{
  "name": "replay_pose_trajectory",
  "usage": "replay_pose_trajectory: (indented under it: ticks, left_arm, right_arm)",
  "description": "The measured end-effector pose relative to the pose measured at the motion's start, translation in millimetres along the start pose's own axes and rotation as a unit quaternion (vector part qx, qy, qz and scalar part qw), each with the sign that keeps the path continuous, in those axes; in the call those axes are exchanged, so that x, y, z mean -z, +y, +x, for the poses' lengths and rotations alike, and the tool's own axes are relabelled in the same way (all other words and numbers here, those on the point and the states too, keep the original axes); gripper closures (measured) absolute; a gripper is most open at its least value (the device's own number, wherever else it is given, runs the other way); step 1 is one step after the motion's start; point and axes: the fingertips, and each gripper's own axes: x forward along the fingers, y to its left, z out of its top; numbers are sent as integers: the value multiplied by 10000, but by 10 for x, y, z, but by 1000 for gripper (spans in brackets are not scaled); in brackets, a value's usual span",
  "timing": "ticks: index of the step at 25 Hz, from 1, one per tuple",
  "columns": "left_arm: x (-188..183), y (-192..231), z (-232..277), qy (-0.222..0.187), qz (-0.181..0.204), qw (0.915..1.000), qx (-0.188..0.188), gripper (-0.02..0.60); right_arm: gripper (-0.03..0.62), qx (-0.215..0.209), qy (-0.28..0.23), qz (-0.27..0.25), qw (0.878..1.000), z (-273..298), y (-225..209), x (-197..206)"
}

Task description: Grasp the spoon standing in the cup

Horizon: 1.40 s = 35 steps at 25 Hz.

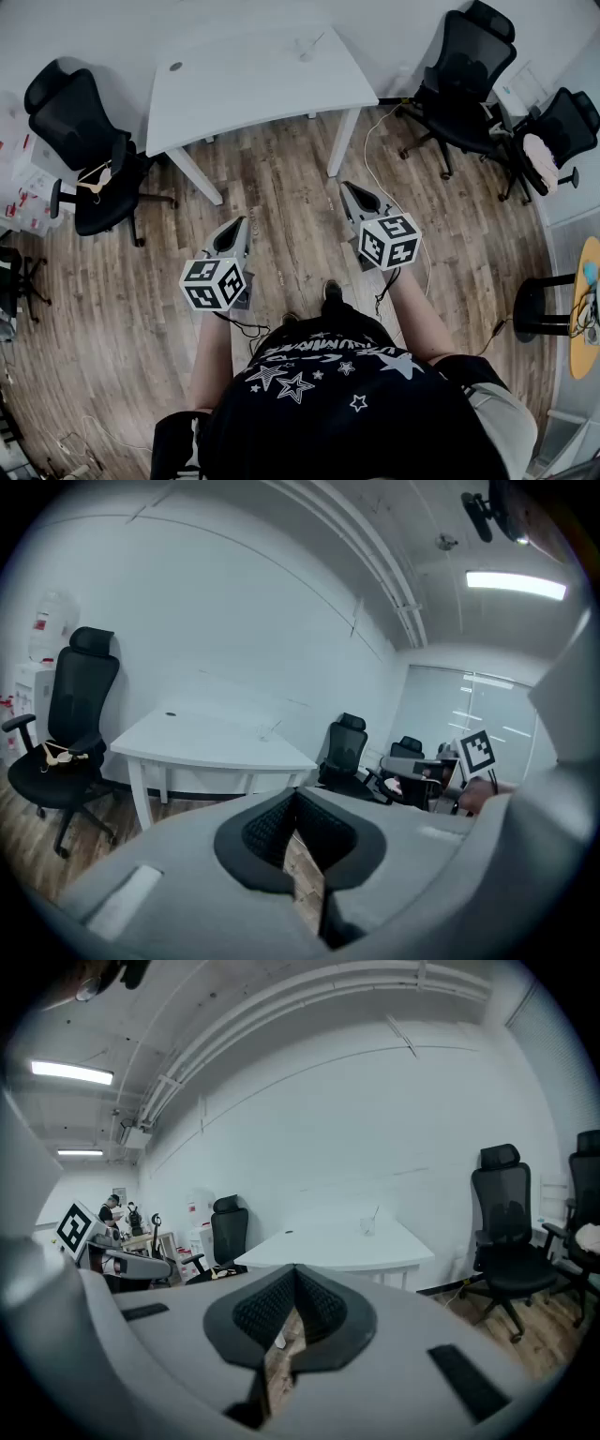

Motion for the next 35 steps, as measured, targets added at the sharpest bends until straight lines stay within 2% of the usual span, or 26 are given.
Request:
replay_pose_trajectory:
  ticks: [10, 24, 29, 35]
  left_arm:
    - [117, 26, -219, 5, 13, 10000, 3, 574]
    - [252, -10, -581, 49, 217, 9997, -53, 574]
    - [364, 40, -678, 99, 194, 9996, -170, 574]
    - [413, 198, -596, 167, 12, 9991, -379, 574]
  right_arm:
    - [585, 25, 25, -46, 10000, -114, 243, 115]
    - [585, 81, -123, -128, 9998, -213, 698, 185]
    - [585, 237, -49, -52, 9997, -331, 663, 322]
    - [585, 362, -32, 162, 9992, -278, 404, 357]
